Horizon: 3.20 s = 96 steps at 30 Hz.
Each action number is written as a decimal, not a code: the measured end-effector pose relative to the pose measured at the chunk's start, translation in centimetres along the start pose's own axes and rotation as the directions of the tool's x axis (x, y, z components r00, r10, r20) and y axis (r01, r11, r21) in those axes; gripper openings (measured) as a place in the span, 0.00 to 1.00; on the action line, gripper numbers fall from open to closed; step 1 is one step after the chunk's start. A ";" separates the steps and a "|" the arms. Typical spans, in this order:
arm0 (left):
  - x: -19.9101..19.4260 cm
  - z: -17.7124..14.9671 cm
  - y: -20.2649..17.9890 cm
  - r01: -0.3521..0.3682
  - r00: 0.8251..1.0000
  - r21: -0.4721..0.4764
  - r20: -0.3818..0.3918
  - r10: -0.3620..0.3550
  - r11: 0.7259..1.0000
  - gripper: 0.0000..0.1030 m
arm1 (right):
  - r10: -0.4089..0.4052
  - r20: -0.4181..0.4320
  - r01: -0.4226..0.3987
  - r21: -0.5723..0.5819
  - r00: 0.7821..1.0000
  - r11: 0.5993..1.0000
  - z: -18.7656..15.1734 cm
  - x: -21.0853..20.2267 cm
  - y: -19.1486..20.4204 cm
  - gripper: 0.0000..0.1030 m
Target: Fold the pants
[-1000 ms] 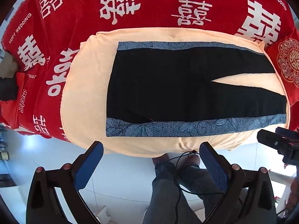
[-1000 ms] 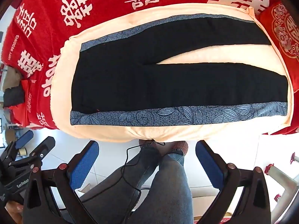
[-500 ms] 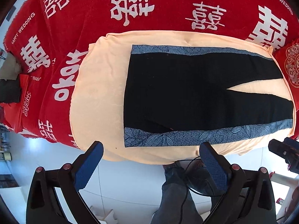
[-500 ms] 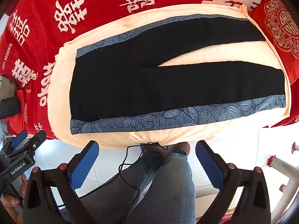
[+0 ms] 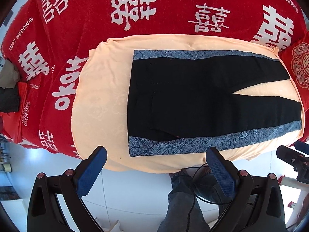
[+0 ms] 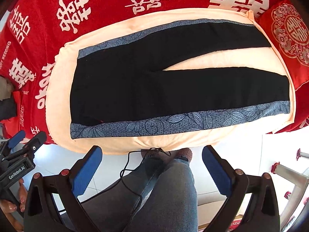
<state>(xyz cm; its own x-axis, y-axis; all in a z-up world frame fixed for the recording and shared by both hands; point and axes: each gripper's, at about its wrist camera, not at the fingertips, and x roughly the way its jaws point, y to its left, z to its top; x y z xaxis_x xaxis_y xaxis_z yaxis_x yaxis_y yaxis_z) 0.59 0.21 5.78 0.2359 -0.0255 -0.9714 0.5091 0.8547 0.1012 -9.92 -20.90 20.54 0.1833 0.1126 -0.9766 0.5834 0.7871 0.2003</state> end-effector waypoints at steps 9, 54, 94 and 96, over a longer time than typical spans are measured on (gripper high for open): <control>-0.4 0.2 -0.4 -0.004 1.000 0.022 0.022 0.004 1.000 1.00 | -0.012 0.013 0.012 -0.003 1.000 1.000 -0.1 -0.4 0.1 1.00; 2.3 0.3 -1.2 0.055 0.998 0.001 -0.042 -0.055 0.998 1.00 | 0.004 -0.014 -0.004 0.009 1.000 1.000 1.1 0.8 -0.7 1.00; 23.3 -7.0 2.9 0.491 0.833 -0.462 0.001 -0.553 0.738 1.00 | 0.839 0.175 -0.811 0.416 0.515 0.411 -1.4 24.1 -12.0 0.76; 23.5 -6.3 2.6 0.500 0.828 -0.458 0.006 -0.560 0.735 1.00 | 0.846 0.185 -0.824 0.401 0.500 0.400 -0.8 23.6 -11.7 0.76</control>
<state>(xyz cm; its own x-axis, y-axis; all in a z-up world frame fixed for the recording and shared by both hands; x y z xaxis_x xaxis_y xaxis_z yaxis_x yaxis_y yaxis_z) 2.21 5.11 -18.14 -0.0845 -0.5032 -0.8601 0.1135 0.8527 -0.5100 -13.07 -26.96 -4.94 0.7314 0.6102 -0.3045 0.3992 -0.0211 0.9166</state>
